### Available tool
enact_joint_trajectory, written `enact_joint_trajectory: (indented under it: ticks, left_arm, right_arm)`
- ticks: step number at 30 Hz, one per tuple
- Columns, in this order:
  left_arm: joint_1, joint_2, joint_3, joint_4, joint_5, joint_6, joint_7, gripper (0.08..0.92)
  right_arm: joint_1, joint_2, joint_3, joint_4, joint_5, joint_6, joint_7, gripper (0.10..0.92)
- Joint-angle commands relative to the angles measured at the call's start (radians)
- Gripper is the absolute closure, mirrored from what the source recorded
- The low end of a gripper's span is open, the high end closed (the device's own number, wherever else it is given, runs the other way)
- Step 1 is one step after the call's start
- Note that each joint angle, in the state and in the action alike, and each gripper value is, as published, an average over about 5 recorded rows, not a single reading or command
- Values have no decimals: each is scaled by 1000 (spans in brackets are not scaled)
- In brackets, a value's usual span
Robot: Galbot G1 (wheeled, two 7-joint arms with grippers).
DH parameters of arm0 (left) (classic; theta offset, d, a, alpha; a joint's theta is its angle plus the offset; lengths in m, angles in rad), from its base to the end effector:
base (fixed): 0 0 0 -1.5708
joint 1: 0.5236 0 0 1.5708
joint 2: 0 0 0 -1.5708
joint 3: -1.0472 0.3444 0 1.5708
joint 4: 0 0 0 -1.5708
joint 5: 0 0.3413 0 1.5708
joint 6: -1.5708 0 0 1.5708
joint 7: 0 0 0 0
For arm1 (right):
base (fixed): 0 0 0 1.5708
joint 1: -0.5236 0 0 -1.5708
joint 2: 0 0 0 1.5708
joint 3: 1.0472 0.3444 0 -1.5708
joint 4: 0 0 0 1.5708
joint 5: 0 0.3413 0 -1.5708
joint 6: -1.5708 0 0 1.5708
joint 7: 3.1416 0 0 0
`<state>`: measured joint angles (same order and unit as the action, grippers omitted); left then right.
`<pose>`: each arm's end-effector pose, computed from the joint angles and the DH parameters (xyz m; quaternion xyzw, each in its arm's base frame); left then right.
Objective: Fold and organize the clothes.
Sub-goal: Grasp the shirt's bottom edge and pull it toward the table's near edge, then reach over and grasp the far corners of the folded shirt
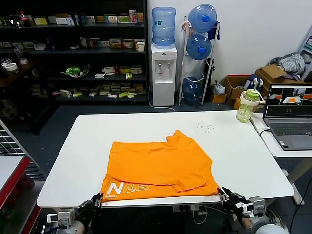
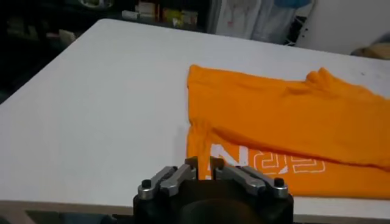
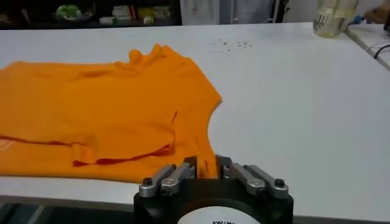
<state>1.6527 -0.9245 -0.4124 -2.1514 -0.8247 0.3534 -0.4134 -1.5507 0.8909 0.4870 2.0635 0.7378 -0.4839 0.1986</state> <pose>0.1509 0.0694 -0.2803 -0.0222 -0.9502 0.0686 0.3031 0.1912 -0.1065 -0.2757 0.0783 -0.9481 -0.0037 0.3083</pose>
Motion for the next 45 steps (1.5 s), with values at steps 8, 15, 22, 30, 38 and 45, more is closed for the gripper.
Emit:
enact_joint_trajectory:
  ticks: [8,15,22,30,38,45]
  left_arm:
    - [-570,13,80,305,-49,-19,117,446]
    - [-916,-54,276,747,-23,-15,278,248]
    - [-994,-77,299,954,17,-9,368,178]
    - [-969,-87,309,923,0,14,348,177]
    - [-935,-100,332,890,4,35,326,177]
    - [-943,-115,337,901,18,33,321,177]
  right_arm:
    - [789,118,-277,-356,47,-15,19,351]
    - [1087,317,-447,-847,-79,34,-65,211]
    - [1126,413,-464,-1036,-134,52,-133,203]
    - [1103,437,-470,-1070,-145,7,-155,203]
    - [1098,437,-474,-1088,-147,-5,-177,203]
    - [1110,449,-468,-1136,-162,3,-186,203]
